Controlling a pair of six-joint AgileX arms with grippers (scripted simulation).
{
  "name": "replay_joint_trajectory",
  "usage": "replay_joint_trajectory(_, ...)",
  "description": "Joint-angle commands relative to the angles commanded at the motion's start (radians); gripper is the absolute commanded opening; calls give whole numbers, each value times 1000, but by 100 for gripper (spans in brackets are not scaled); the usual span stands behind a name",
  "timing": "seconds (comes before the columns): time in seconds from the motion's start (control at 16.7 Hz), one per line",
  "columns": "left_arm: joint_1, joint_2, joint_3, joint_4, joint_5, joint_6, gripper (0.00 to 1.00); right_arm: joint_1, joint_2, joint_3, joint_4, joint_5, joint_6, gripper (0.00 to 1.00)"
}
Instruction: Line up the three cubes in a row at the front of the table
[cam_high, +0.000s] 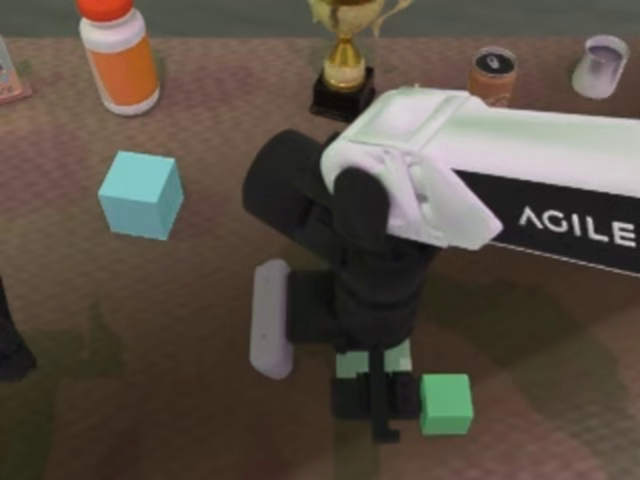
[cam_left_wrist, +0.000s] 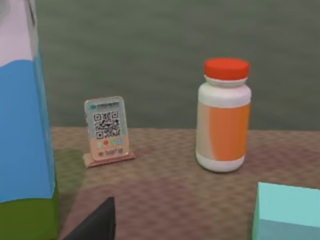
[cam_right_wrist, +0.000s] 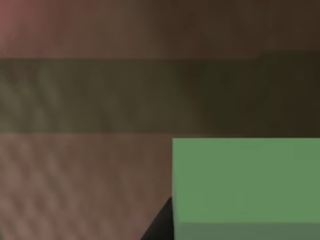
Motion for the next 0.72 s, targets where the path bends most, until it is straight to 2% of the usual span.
replay_joint_trajectory(0.36,0,0,0,0,0,0,100,4,54,-146,213,0,4,0)
replay_joint_trajectory(0.66,0,0,0,0,0,0,100,6,66,-171,243,1,3,0)
replay_joint_trajectory(0.72,0,0,0,0,0,0,100,6,66,-171,243,1,3,8)
